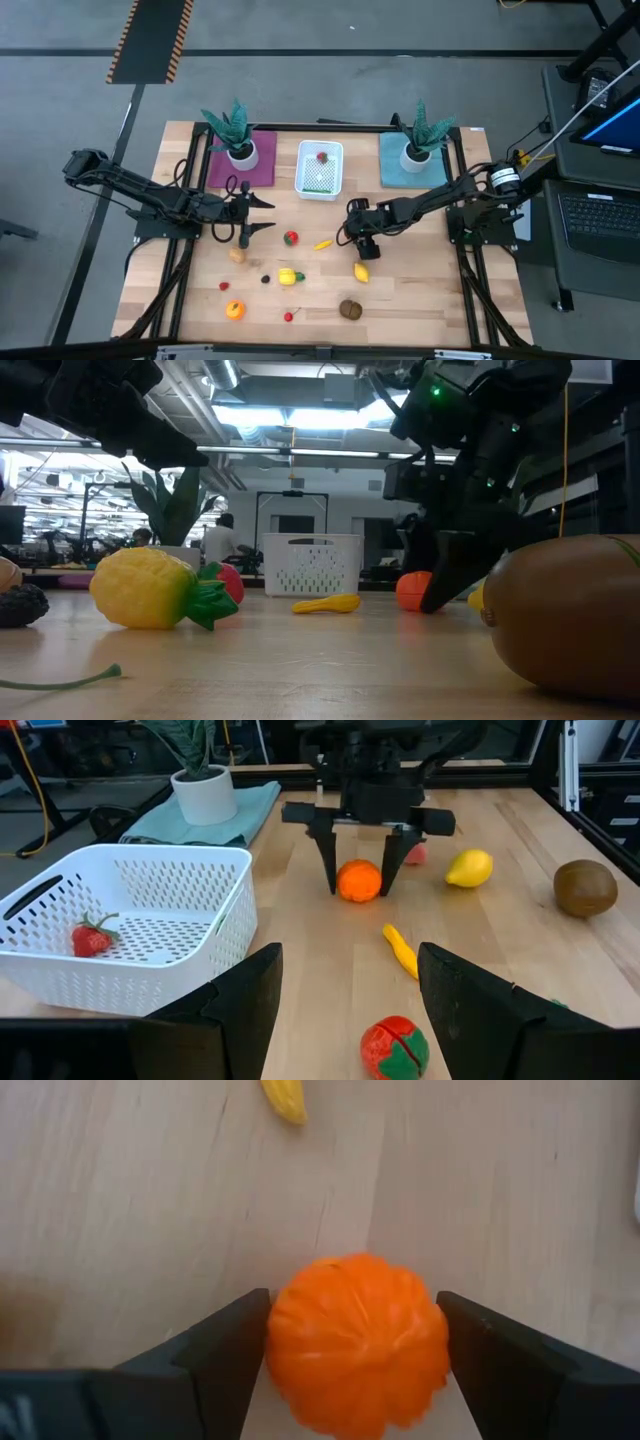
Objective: Pick and placing Produce into tupperware
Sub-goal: Put the orange pumpkin into the white bin
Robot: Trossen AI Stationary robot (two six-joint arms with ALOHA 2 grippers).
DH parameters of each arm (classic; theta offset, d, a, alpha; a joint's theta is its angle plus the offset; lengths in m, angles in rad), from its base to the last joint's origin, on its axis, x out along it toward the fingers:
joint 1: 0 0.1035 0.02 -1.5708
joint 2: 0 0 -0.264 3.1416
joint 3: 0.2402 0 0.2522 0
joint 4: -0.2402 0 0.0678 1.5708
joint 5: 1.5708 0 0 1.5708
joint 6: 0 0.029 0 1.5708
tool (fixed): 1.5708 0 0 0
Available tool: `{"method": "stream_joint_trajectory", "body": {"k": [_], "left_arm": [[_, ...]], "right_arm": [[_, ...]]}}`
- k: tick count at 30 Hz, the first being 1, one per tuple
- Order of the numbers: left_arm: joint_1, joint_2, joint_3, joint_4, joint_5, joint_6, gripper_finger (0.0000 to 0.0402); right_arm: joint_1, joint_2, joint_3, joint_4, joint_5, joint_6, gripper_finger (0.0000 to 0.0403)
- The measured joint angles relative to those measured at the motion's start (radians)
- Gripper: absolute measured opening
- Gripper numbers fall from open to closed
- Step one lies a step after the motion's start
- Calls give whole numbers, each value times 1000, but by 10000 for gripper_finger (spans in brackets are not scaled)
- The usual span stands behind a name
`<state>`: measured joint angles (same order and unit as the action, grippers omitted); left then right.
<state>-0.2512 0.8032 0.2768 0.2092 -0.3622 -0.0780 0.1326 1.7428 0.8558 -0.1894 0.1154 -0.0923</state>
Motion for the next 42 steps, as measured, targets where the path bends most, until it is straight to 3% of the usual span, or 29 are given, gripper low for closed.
{"method": "stream_joint_trajectory", "body": {"k": [16,24,32,42], "left_arm": [[0,0,0,0,0,0,226],[0,0,0,0,0,0,226],[0,0,0,0,0,-1,226],[0,0,-1,0,0,0,226]], "right_arm": [[0,0,0,-1,7,10,289],[1,0,0,-2,8,9,244],[-6,-6,-2,-8,10,63,262],[-58,-155,-3,-22,3,88,243]]}}
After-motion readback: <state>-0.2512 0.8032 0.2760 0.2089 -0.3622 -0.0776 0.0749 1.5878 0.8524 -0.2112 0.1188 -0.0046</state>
